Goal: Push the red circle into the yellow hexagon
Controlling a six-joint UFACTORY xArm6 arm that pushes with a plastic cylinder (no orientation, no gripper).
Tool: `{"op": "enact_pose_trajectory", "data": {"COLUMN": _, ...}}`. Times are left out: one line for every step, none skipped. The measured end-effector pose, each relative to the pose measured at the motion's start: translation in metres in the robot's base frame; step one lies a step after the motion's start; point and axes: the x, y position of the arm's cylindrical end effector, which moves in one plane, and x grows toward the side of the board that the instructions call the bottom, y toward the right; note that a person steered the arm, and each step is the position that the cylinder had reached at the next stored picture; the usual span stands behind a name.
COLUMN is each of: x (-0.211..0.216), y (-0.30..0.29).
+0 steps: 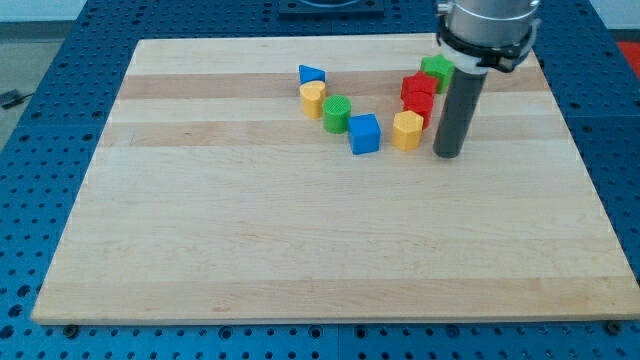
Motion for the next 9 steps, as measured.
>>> {"op": "enact_pose_trajectory", "data": {"x": -0.008, "y": -0.012}}
{"op": "enact_pose_trajectory", "data": {"x": -0.012, "y": -0.018}}
{"op": "enact_pose_trajectory", "data": {"x": -0.008, "y": -0.019}}
{"op": "enact_pose_trajectory", "data": {"x": 0.006, "y": -0.006}}
{"op": "enact_pose_trajectory", "data": {"x": 0.002, "y": 0.035}}
{"op": "enact_pose_trajectory", "data": {"x": -0.025, "y": 0.066}}
{"op": "enact_pose_trajectory", "data": {"x": -0.048, "y": 0.067}}
{"op": "enact_pose_trajectory", "data": {"x": -0.056, "y": 0.058}}
{"op": "enact_pose_trajectory", "data": {"x": -0.057, "y": 0.045}}
